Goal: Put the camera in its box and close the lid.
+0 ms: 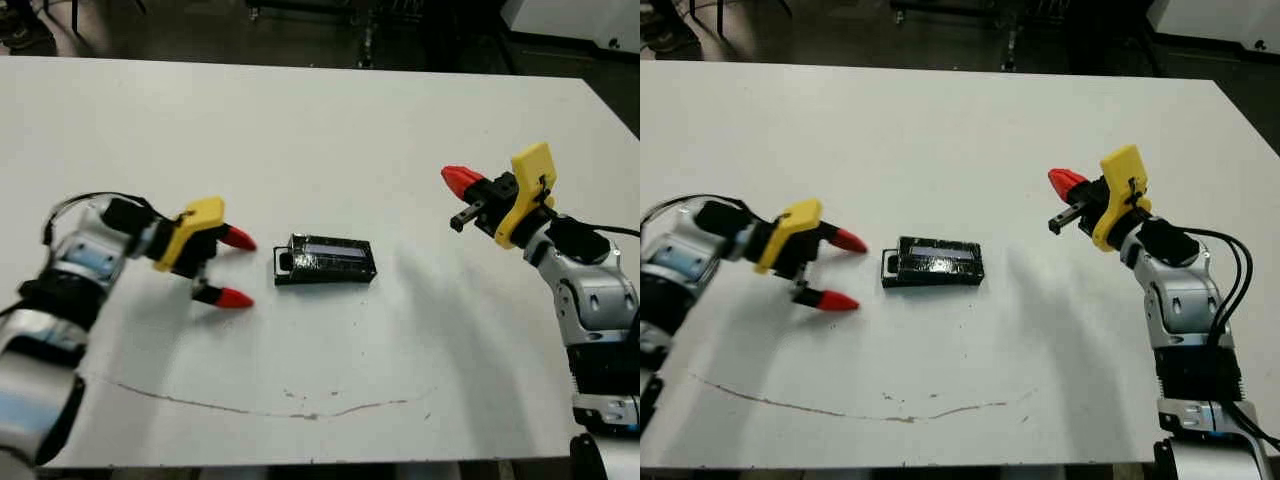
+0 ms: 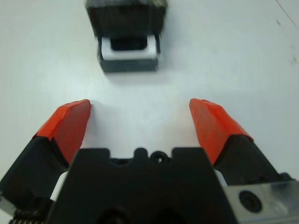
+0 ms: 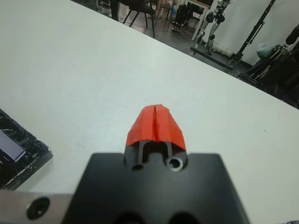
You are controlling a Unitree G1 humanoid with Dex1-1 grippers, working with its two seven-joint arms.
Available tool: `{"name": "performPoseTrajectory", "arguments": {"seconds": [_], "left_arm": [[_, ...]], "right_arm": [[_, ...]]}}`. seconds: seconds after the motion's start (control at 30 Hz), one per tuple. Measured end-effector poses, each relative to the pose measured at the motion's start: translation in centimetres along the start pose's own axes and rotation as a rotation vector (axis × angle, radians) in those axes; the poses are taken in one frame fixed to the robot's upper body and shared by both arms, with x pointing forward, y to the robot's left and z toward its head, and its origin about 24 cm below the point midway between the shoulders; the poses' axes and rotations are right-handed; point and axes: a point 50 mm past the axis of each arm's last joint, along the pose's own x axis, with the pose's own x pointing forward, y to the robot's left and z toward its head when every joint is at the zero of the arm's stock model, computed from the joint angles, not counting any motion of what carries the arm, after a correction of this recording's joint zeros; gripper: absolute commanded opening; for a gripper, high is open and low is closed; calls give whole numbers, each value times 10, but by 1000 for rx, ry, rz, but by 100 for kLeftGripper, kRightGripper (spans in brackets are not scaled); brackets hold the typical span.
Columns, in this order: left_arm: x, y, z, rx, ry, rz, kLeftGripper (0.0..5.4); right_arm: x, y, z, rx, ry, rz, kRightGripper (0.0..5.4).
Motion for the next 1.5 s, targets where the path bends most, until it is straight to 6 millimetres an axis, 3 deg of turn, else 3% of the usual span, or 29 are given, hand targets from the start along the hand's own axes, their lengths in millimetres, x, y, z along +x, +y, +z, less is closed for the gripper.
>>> {"name": "performPoseTrajectory", "arguments": {"seconds": [0.13, 0.27, 0.47, 0.63, 0.9, 1.1, 1.5], "left_arm": [[-22, -5, -11, -73, 6, 76, 539], [-46, -3, -2, -39, -39, 187, 539], [-81, -6, 45, 61, -131, 360, 539], [-90, -6, 89, 94, -149, 433, 539], [-67, -5, 138, 81, -109, 388, 539], [-37, -7, 145, 46, -76, 262, 539], [-8, -9, 161, 135, -79, 122, 539]], "right_arm": [[0, 0, -1, 4, 4, -1, 0], [0, -1, -4, 10, 14, -1, 0], [0, -1, -4, 9, 17, -3, 0], [0, -2, -4, -3, 22, -10, 0], [-1, -2, -2, -23, 22, -22, 0], [-1, -2, -1, -17, 15, -24, 0], [-1, -2, -3, -15, 20, -26, 0]]}}
